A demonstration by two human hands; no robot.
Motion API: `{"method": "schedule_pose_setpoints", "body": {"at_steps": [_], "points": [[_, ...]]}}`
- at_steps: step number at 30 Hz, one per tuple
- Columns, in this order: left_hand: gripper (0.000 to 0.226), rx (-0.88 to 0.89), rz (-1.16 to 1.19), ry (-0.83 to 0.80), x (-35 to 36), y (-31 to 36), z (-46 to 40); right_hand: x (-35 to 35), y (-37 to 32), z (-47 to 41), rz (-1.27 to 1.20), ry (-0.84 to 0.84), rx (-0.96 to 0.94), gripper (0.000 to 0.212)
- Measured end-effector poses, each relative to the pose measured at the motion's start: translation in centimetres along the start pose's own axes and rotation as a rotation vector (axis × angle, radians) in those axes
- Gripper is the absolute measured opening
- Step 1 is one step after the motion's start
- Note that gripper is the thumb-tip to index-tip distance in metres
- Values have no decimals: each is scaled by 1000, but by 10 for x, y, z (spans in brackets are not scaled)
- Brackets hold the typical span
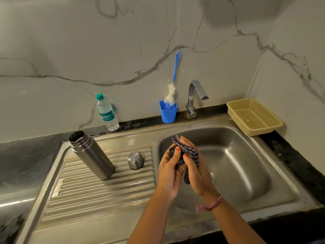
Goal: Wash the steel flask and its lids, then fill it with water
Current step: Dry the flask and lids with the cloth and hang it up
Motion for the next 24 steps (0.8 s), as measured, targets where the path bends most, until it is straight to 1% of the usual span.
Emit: {"method": "schedule_pose_setpoints", "body": {"at_steps": [3,6,9,13,16,18,20,22,24], "points": [[43,-7,-3,-34,1,-3,2,-10,7,-4,-136,34,49,41],[46,7,61,-18,-2,-2,1,-4,-2,-1,-91,6,12,43],[42,17,112,1,-5,0,-1,0,-7,3,-25,-38,-53,44],[36,7,125,15,-5,-4,2,-11,-5,-3,-120,32,-17,43],[47,8,153,24,-2,-6,1,-7,-14,-1,-33,33,-81,45],[44,-4,162,27,0,-5,1,-3,-14,3,99,13,-116,49],[46,-38,169,19,1,-6,1,-6,-13,5,144,16,-147,50],[49,-62,172,19,1,-8,2,-10,-13,4,12,44,-113,49],[48,-70,162,30,0,-8,1,-12,-11,2,-52,78,-77,47]]}}
Point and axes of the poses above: each hand's wrist, its own z-axis away from the middle knuckle, its own x-axis out of the palm, y = z × x, the point moved 6 cm from there along -z, towards the middle knuckle, and after that the axes turned 15 degrees about -y, right-handed, at the moved point
